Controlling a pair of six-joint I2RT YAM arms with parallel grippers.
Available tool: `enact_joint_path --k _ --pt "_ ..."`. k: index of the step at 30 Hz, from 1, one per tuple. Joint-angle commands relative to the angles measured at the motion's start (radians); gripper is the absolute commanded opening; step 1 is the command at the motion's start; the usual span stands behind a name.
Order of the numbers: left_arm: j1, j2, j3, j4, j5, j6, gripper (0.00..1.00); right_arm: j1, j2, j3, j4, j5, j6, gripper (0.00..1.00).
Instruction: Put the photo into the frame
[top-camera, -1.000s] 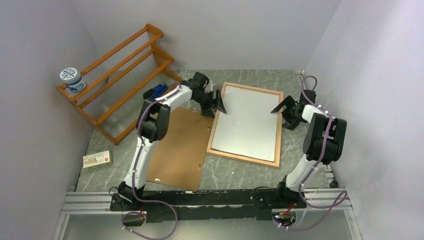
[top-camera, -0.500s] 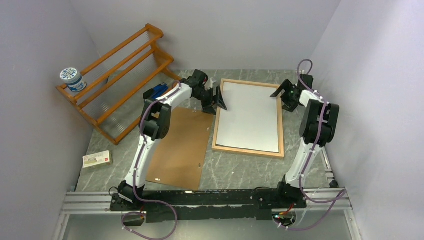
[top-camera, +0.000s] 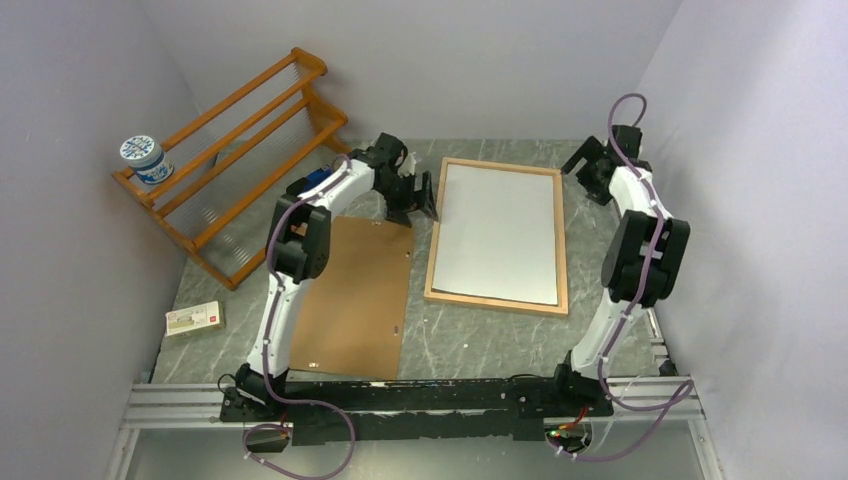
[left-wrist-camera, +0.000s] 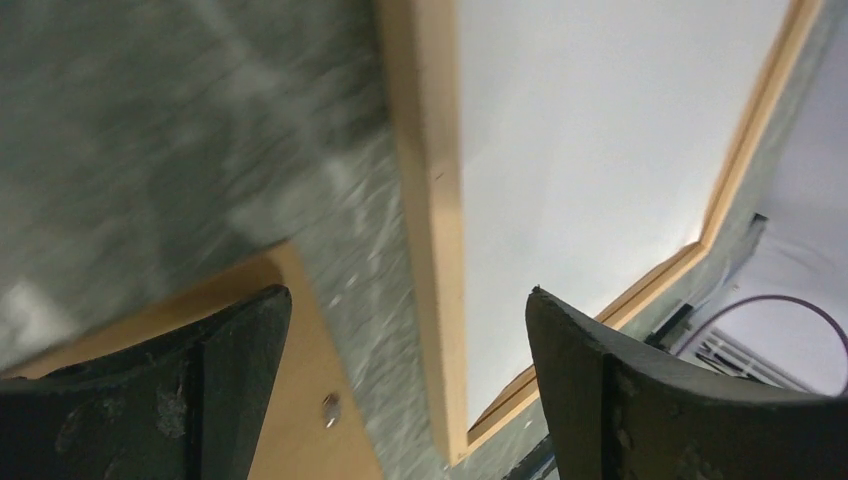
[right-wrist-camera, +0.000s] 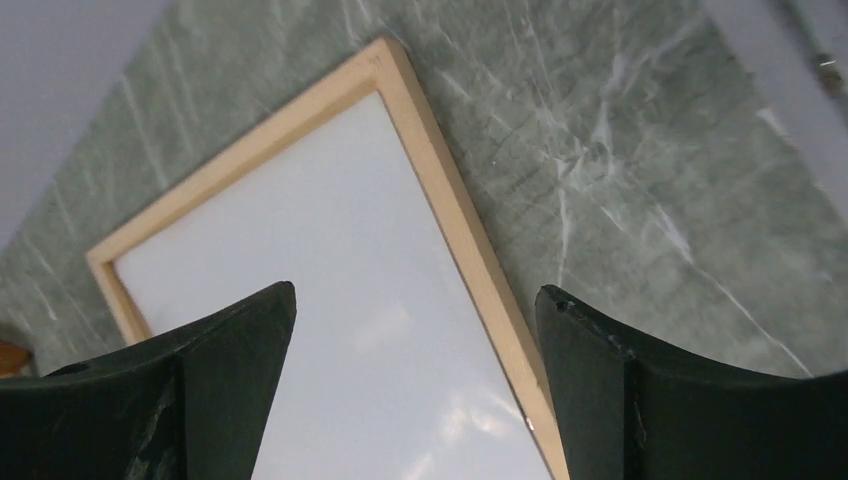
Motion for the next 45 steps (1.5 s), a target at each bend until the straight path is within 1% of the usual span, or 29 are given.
enact_joint_path --k 1,5,7,11,14,16,19,22,24,27,28,30,32,34,38,41,45 --pt "0.044 -0.178 -0.051 -0.092 -0.143 0.104 0.94 0.052 -0.196 0.006 -0.076 0.118 0.033 0.93" --pt "0.057 -0.322 -0.143 -0.102 -0.21 0.134 0.94 0.168 -0.32 -0.051 -0.095 0.181 0.062 0.92" --pt "0.065 -0.402 -0.199 -0.102 -0.259 0.13 0.94 0.23 -0.381 -0.107 -0.094 0.196 0.116 0.91" --pt "0.083 -0.582 -0.359 -0.088 -0.459 0.1 0.93 0.406 -0.49 -0.232 -0.051 0.182 0.241 0.88" --pt "0.111 -0.731 -0.522 -0.071 -0.56 0.082 0.93 0.539 -0.539 -0.316 -0.008 0.159 0.367 0.85" --pt "0.143 -0.813 -0.618 -0.063 -0.595 0.067 0.94 0.635 -0.551 -0.356 0.013 0.169 0.435 0.84" --pt "0.208 -0.918 -0.767 -0.03 -0.603 0.051 0.94 0.779 -0.537 -0.398 0.034 0.205 0.534 0.84" --pt "0.289 -1.008 -0.921 0.051 -0.597 0.043 0.94 0.909 -0.487 -0.403 0.017 0.246 0.618 0.83" --pt "0.355 -1.058 -1.027 0.116 -0.58 0.016 0.94 0.962 -0.441 -0.393 0.013 0.253 0.652 0.83" --pt "0.439 -1.087 -1.129 0.211 -0.528 0.018 0.94 1.006 -0.372 -0.359 -0.015 0.266 0.682 0.83" --pt "0.478 -1.092 -1.147 0.229 -0.51 0.017 0.94 1.014 -0.352 -0.346 -0.017 0.266 0.683 0.83" --pt "0.518 -1.092 -1.171 0.251 -0.495 0.02 0.94 1.033 -0.313 -0.312 -0.026 0.272 0.664 0.83" --pt "0.537 -1.076 -1.173 0.239 -0.532 0.009 0.94 1.045 -0.268 -0.277 -0.029 0.266 0.633 0.82" --pt "0.562 -1.052 -1.163 0.206 -0.52 -0.019 0.94 1.05 -0.232 -0.239 -0.05 0.245 0.621 0.82" --pt "0.569 -1.066 -1.231 0.286 -0.496 -0.034 0.91 1.06 -0.189 -0.23 -0.03 0.22 0.608 0.82" --pt "0.569 -1.084 -1.282 0.331 -0.505 -0.028 0.91 1.06 -0.158 -0.207 -0.056 0.225 0.598 0.82" --pt "0.567 -1.062 -1.305 0.347 -0.508 -0.018 0.9 1.058 -0.133 -0.196 -0.067 0.226 0.581 0.82"
